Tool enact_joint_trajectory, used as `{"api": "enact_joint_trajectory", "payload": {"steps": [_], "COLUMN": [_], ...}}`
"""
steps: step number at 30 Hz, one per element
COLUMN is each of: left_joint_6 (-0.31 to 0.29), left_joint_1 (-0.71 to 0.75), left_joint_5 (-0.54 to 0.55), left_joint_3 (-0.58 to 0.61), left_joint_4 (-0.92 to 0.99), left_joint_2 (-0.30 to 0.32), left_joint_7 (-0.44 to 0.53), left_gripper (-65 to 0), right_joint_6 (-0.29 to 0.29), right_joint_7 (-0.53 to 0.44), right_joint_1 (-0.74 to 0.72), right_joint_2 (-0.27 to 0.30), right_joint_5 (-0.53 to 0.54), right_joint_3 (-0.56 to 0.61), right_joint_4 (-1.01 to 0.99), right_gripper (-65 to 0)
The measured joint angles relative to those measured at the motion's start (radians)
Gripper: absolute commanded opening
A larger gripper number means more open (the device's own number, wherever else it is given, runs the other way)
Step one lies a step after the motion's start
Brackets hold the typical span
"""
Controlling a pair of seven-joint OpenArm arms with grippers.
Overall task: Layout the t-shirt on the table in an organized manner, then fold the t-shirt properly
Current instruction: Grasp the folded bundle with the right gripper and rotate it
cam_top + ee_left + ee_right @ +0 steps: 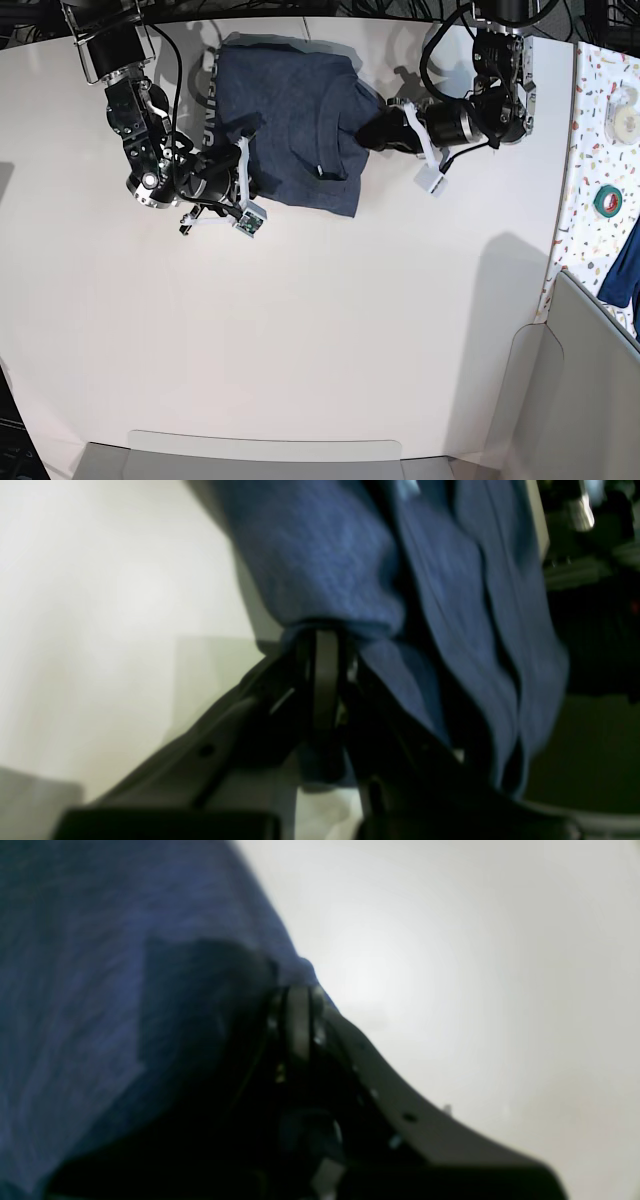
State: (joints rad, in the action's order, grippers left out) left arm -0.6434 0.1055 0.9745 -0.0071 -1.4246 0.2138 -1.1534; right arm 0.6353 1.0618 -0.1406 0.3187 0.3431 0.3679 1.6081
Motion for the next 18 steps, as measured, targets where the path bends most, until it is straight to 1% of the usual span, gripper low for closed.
{"api": "enact_joint_trajectory", "payload": {"steps": [2,3,4,6,8,9,10,11,15,17,18], "left_joint_6": [0.009,0.024,0.057,0.155,0.237,0.267,0.282,0.312,0.358,0.390,0.394], "left_joint_1": [-0.048,-0.070,-0.093,-0.133,-0.165,-0.182,-0.196,-0.211,-0.254,-0.284,-0.298], "left_joint_5": [-0.006,-0.006,-0.005,-0.014,-0.048,-0.051,-0.060,-0.067,-0.066,-0.048,-0.047], "left_joint_3": [-0.002,-0.002,-0.001,0.001,0.002,0.002,0.015,0.039,0.161,0.228,0.254], "left_joint_4": [0.038,0.053,0.070,0.077,0.081,0.081,0.084,0.084,0.096,0.135,0.150], "left_joint_2": [0.003,0.003,0.002,-0.002,-0.004,-0.012,-0.015,-0.015,-0.016,-0.021,-0.023], "left_joint_7": [0.000,0.000,-0.001,-0.006,0.005,0.006,0.016,0.034,0.083,0.116,0.136], "left_gripper": [-65.0,-65.0,-65.0,-65.0,-65.0,-65.0,-65.0,-65.0,-65.0,-65.0,-65.0], "right_joint_6": [-0.002,-0.003,-0.003,-0.002,-0.002,-0.001,0.000,0.000,0.000,0.000,-0.001], "right_joint_7": [-0.006,-0.015,-0.019,-0.017,-0.008,0.008,0.012,0.014,0.013,0.015,0.014], "right_joint_1": [0.041,0.066,0.093,0.145,0.189,0.209,0.229,0.245,0.304,0.318,0.321], "right_joint_2": [0.010,0.013,0.015,0.018,0.023,0.024,0.024,0.024,0.018,0.002,-0.006], "right_joint_5": [-0.002,0.011,0.023,0.019,0.019,0.017,-0.003,-0.005,0.000,-0.001,0.002], "right_joint_3": [-0.013,-0.031,-0.060,-0.119,-0.171,-0.193,-0.218,-0.238,-0.266,-0.270,-0.271], "right_joint_4": [0.033,0.047,0.060,0.095,0.130,0.150,0.170,0.188,0.246,0.261,0.262], "right_gripper": [-65.0,-65.0,-65.0,-65.0,-65.0,-65.0,-65.0,-65.0,-65.0,-65.0,-65.0]}}
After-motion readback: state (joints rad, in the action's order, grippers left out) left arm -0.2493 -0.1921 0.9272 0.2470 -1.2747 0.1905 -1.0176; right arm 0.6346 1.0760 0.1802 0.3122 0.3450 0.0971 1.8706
